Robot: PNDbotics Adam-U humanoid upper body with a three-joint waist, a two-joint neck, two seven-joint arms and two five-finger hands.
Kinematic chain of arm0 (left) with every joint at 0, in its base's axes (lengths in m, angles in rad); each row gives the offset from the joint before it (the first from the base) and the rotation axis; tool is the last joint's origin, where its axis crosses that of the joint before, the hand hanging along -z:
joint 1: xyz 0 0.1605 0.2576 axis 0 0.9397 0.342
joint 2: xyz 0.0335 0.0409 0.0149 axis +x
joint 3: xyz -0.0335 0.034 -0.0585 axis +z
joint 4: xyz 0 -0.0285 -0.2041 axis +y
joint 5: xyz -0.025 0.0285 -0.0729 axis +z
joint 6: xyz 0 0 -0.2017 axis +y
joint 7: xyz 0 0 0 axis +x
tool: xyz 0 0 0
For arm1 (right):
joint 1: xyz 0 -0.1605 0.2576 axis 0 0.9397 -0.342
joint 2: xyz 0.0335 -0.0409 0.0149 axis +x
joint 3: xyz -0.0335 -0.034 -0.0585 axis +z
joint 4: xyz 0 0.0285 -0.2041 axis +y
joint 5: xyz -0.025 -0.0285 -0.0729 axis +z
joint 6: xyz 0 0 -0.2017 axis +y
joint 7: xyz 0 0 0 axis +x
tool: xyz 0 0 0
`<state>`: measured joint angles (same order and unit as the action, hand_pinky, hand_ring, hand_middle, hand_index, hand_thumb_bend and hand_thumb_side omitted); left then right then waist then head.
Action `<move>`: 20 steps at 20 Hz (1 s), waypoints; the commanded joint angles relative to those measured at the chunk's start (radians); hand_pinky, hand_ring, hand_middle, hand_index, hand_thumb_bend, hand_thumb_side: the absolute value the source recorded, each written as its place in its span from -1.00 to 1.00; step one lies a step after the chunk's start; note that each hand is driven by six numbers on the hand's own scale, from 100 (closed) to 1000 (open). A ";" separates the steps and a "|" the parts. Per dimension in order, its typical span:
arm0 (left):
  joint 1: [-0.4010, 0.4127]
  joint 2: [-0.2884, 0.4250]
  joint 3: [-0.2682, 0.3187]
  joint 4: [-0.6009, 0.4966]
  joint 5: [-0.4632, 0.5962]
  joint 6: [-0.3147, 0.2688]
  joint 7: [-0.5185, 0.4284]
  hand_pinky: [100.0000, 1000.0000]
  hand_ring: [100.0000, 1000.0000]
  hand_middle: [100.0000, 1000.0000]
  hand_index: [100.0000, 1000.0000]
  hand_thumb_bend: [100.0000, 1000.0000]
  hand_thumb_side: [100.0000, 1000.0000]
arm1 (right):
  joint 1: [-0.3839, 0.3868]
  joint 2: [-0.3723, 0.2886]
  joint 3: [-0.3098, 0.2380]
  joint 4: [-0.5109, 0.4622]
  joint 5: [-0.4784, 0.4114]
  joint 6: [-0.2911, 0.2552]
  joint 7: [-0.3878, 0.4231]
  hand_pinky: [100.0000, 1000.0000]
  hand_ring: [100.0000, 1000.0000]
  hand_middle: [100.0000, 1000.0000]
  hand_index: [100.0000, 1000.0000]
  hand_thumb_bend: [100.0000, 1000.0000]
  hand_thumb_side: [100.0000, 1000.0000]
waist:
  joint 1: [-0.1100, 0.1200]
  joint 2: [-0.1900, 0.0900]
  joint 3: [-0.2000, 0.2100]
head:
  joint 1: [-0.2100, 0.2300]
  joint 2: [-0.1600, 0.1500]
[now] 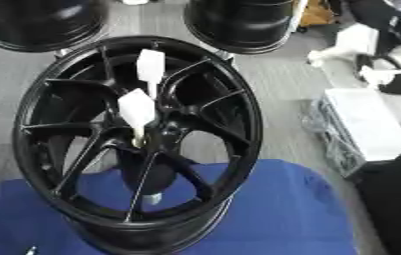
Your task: Pull the pin out of the wheel hub.
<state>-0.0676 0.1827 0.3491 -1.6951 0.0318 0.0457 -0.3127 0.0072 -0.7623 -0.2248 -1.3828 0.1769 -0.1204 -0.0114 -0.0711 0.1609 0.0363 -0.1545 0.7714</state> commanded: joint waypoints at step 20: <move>-0.001 -0.010 0.000 -0.014 0.014 -0.012 -0.001 0.31 1.00 0.15 0.46 -0.10 0.04 | -0.020 0.495 -0.007 -0.001 -0.047 -0.137 -0.520 0.26 0.16 0.54 0.47 -1.00 -0.12 | 0.041 -0.023 -0.015 | 0.008 -0.001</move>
<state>-0.0637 0.1657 0.3487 -1.6948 0.0401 0.0387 -0.3113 -0.0055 -0.2632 -0.2399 -1.3254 0.1218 -0.2443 -0.5302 -0.0321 0.1518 0.0223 -0.1505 0.7715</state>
